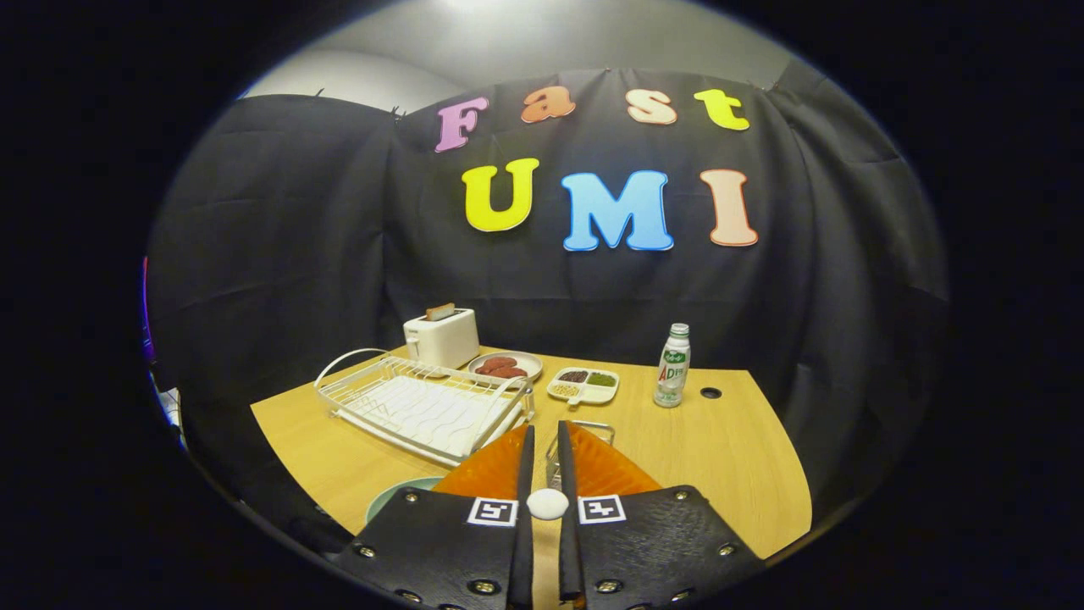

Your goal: Take the plate from the dish rack, then take the spoon from the basket and place it into the plate.

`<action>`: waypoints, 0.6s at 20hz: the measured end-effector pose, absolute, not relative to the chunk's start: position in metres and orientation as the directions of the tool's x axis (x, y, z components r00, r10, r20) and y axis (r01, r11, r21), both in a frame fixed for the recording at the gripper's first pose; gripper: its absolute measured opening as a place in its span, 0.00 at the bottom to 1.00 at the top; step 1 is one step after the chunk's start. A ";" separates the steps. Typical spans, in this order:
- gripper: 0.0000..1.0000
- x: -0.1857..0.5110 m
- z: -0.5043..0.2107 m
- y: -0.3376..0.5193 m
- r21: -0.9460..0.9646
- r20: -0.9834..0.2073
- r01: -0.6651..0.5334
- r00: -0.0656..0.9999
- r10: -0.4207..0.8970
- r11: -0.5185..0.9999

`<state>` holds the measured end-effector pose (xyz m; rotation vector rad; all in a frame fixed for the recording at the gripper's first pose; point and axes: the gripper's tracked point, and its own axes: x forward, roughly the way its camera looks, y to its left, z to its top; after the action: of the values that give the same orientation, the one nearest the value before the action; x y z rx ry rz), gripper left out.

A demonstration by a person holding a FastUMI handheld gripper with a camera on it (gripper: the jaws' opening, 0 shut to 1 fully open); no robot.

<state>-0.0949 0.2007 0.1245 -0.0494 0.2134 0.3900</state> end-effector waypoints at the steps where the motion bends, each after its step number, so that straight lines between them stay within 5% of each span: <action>1: 0.12 -0.100 0.119 0.215 -0.017 -0.232 -0.397 0.894 0.383 0.918; 12: 0.12 -0.091 0.086 0.303 -0.054 -0.321 -0.460 0.848 0.421 0.886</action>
<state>-0.0908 0.3034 0.0862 -0.1303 0.3077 0.4658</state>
